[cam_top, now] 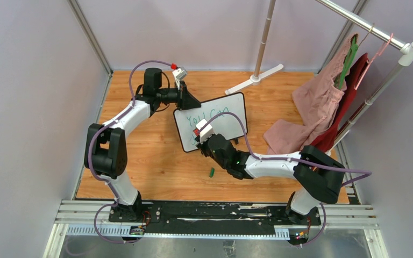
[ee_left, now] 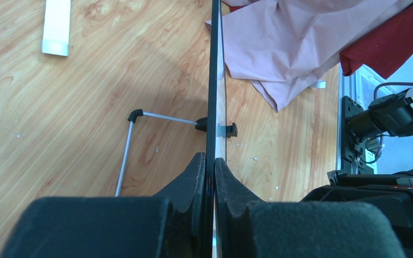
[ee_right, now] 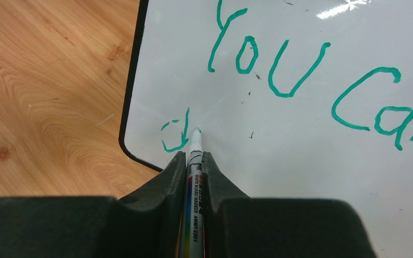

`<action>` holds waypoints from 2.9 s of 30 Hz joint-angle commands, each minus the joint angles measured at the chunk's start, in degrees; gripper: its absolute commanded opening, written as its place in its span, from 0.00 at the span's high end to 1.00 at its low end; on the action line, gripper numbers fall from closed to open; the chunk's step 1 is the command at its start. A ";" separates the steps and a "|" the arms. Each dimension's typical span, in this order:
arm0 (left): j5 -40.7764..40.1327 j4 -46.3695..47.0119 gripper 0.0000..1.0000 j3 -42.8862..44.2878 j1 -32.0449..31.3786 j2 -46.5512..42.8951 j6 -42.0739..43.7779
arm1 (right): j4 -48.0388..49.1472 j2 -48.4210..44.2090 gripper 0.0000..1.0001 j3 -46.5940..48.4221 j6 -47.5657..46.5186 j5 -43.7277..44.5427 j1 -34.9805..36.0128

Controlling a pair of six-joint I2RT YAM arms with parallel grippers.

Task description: Write a sentence on the whiteboard

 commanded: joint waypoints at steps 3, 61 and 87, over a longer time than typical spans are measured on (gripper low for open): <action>-0.85 -1.08 1.00 -1.01 -0.63 -1.37 -0.07 | 0.51 1.02 1.00 0.32 1.50 0.08 -0.65; -1.06 -1.08 1.00 -1.43 -1.07 -1.53 -0.03 | -3.23 -1.15 1.00 1.61 2.16 0.87 -3.48; -1.14 -1.08 1.00 -1.36 -1.24 -1.30 -0.02 | -3.06 0.34 1.00 2.61 2.74 -0.84 -1.35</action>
